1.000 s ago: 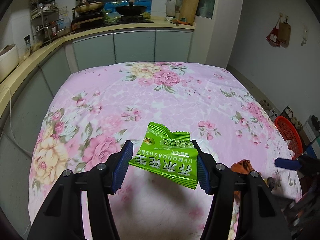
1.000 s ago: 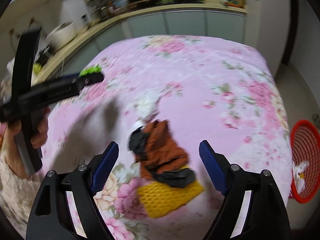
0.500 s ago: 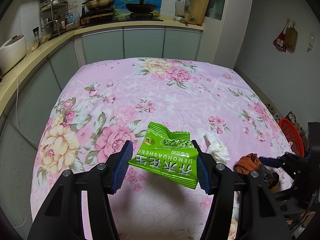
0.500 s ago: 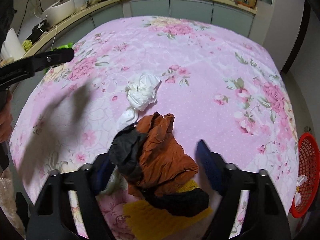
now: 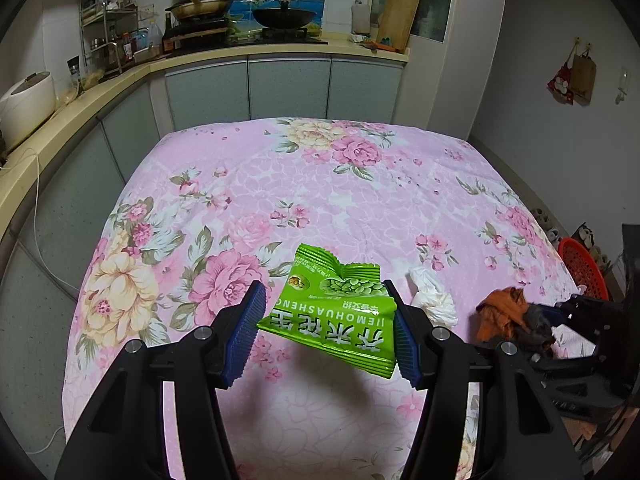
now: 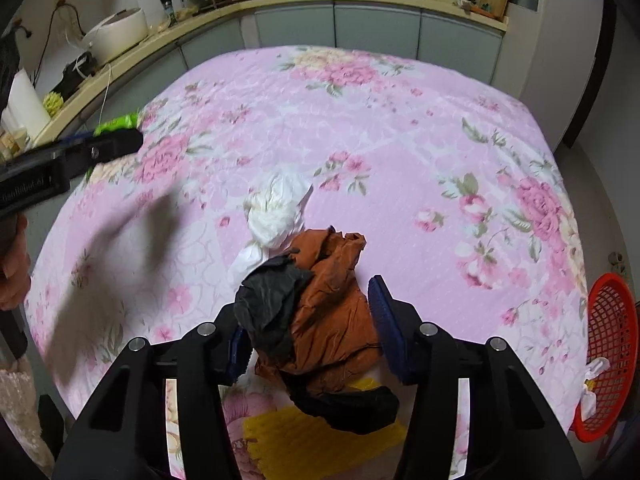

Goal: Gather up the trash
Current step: 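Grasp the orange and black cloth with the right gripper while the left gripper holds the wrapper, then carry the wrapper and orange cloth over the red basket with both grippers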

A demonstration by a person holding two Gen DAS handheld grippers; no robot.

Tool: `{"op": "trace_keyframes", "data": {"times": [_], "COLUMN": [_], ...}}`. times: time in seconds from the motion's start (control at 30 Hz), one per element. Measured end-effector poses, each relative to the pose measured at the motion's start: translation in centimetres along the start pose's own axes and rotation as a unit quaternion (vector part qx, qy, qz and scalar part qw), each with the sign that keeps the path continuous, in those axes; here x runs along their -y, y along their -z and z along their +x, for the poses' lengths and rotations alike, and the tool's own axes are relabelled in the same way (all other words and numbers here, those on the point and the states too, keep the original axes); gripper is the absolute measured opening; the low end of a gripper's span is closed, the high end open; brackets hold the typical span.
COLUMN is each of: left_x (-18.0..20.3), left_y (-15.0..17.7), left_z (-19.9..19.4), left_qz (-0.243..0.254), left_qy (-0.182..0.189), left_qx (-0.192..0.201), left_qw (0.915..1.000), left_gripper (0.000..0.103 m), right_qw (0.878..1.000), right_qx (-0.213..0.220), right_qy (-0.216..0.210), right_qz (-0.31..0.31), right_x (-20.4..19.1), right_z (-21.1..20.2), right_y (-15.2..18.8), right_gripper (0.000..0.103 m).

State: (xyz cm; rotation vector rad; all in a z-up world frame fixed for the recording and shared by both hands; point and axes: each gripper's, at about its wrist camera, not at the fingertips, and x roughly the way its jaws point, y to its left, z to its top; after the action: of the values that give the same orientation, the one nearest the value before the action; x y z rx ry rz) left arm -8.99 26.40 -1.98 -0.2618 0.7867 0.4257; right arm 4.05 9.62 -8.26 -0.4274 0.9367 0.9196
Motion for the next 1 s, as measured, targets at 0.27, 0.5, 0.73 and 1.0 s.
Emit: {"op": "trace_keyframes", "data": {"times": [0.27, 0.5, 0.73, 1.0], "left_x": [0.3, 1.0, 3.2, 8.4], "left_y": [-0.2, -0.9, -2.1, -4.1], "left_z": [-0.7, -1.3, -1.0, -0.3], "left_qz": [-0.003, -0.001, 0.021, 0.069], "left_qy": [-0.003, 0.0, 0.012, 0.046], "left_qx": [0.008, 0.02, 0.023, 0.028], "left_qw": [1.0, 0.9998, 0.9994, 0.9962], "left_gripper": [0.056, 0.056, 0.056, 0.056], "right_qw": [0.999, 0.995, 0.989, 0.979], "right_qx": [0.041, 0.091, 0.121, 0.153], "right_qy": [0.002, 0.008, 0.017, 0.046], "right_qz": [0.019, 0.05, 0.077, 0.127], "right_x": [1.2, 3.1, 5.2, 9.9], "right_z": [-2.2, -5.0, -7.1, -10.2], "right_y": [-1.5, -3.1, -3.4, -2.7], "right_gripper": [0.05, 0.05, 0.05, 0.05]}}
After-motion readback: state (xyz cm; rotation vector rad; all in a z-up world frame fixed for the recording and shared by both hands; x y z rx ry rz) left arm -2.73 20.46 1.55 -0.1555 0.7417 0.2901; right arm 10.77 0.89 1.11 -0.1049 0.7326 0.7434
